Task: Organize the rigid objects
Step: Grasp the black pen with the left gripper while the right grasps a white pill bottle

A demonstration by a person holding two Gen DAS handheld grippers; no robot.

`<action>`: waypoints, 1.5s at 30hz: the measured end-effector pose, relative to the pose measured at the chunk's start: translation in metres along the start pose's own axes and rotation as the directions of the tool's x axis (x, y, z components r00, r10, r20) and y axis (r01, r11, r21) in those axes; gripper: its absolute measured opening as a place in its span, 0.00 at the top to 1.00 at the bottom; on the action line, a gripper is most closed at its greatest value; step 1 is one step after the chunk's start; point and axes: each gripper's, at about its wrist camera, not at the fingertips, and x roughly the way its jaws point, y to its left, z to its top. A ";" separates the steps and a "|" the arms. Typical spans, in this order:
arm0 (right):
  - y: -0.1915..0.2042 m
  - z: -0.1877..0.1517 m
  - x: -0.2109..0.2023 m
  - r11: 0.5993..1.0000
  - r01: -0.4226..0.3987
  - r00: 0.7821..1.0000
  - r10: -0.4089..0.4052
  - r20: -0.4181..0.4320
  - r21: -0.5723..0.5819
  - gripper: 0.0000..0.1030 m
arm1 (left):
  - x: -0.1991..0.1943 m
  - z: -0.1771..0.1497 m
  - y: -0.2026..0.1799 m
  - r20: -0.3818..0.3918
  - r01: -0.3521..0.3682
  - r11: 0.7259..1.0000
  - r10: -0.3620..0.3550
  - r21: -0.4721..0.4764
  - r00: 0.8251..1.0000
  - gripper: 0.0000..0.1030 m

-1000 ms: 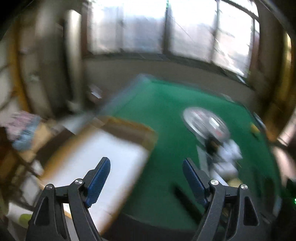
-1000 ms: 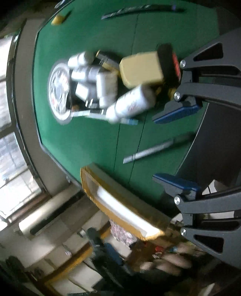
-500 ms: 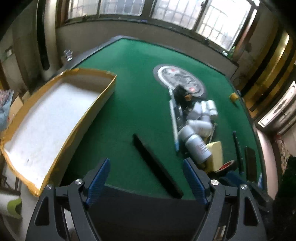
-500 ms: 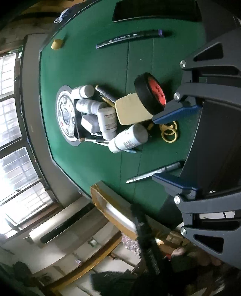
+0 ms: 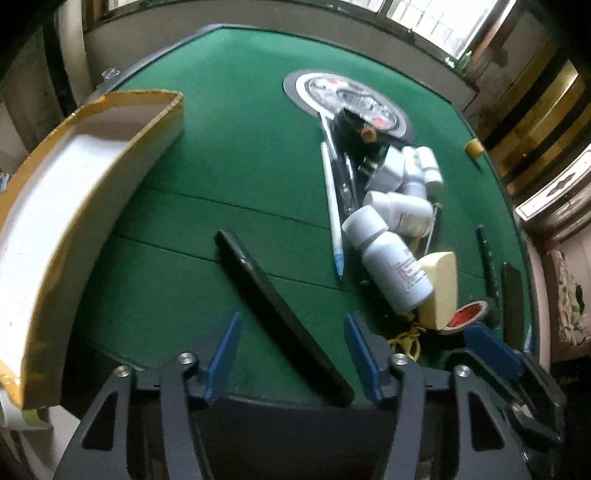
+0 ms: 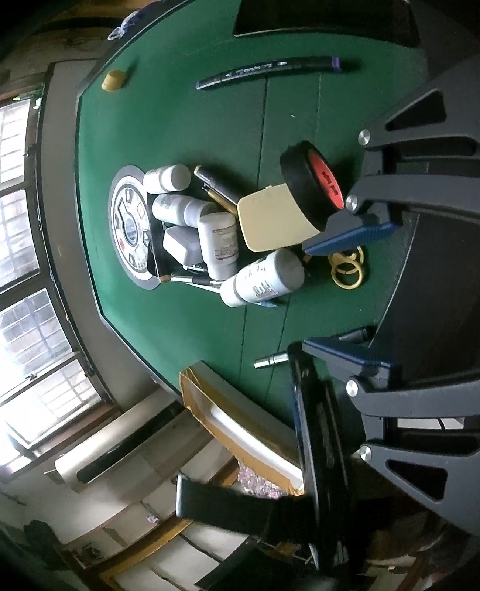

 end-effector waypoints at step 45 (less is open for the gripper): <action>0.031 0.023 0.072 0.994 0.104 0.977 -0.109 -0.182 -0.040 0.69 | 0.022 0.033 0.013 -0.004 0.012 0.995 -0.011 0.102 1.000 0.86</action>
